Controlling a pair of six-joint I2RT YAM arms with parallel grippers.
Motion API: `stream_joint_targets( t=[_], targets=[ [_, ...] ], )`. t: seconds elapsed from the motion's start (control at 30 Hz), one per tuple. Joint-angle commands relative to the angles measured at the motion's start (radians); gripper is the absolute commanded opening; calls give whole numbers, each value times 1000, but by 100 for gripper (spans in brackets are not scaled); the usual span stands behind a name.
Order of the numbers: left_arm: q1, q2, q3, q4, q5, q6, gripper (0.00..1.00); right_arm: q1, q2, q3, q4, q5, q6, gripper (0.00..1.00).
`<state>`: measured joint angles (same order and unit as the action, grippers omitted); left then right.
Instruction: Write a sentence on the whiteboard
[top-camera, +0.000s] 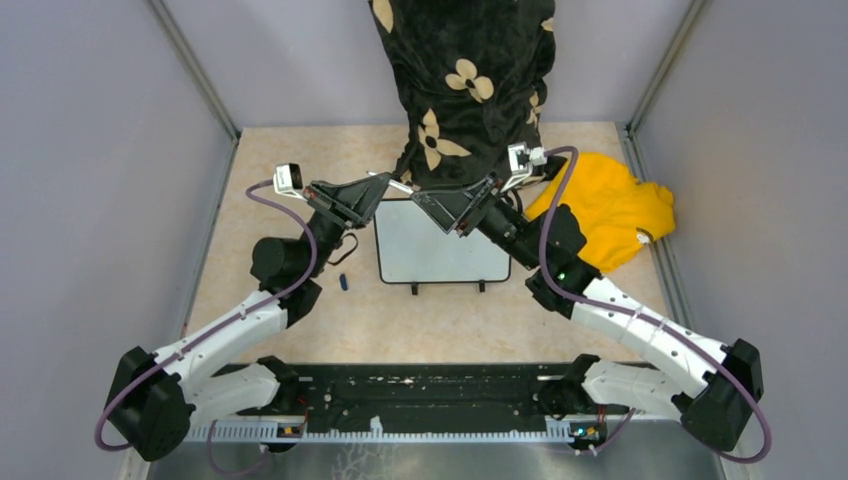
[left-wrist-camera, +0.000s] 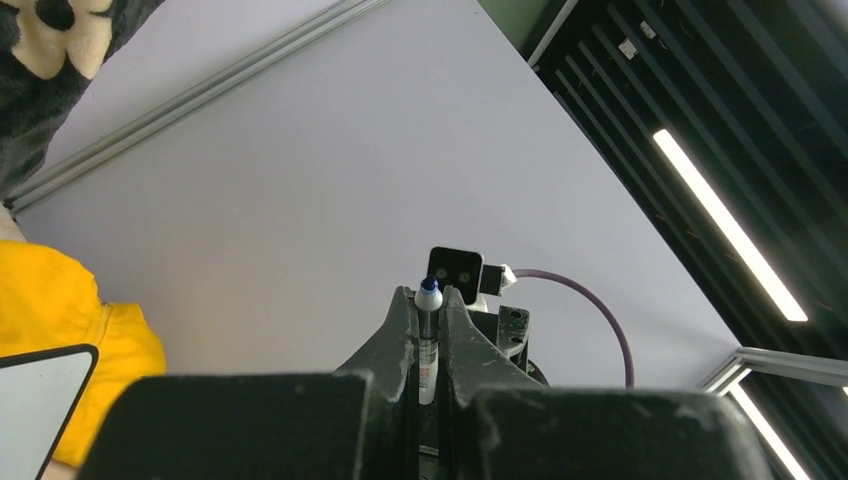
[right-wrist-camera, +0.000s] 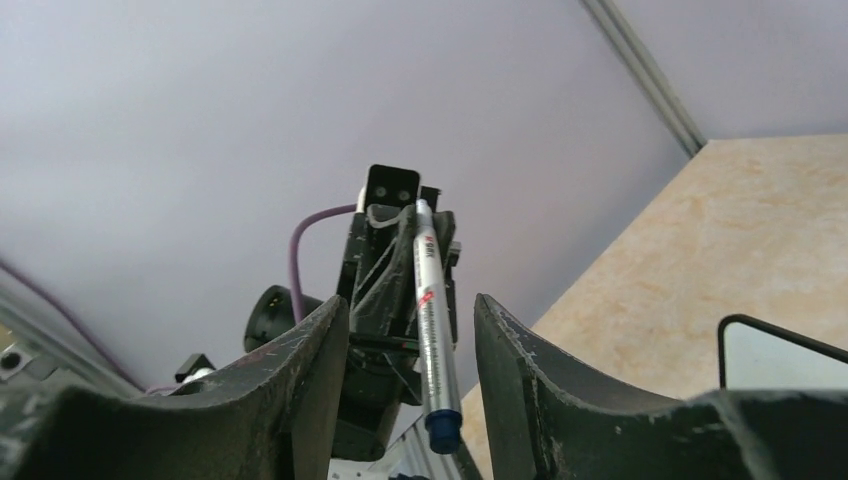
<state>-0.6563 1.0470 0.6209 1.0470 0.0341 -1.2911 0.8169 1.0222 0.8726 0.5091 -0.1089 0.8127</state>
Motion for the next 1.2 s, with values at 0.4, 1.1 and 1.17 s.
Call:
stream_joint_targets(
  t=[0.4, 1.1, 1.17],
  targets=[
    [-93, -25, 13, -61, -184, 48, 0, -24, 57, 32, 196, -76, 103, 41],
    [-101, -34, 27, -79, -193, 78, 0, -30, 59, 15, 197, -89, 129, 26],
    [-101, -33, 25, -80, -192, 76, 0, -34, 60, 13, 199, -89, 130, 26]
  ],
)
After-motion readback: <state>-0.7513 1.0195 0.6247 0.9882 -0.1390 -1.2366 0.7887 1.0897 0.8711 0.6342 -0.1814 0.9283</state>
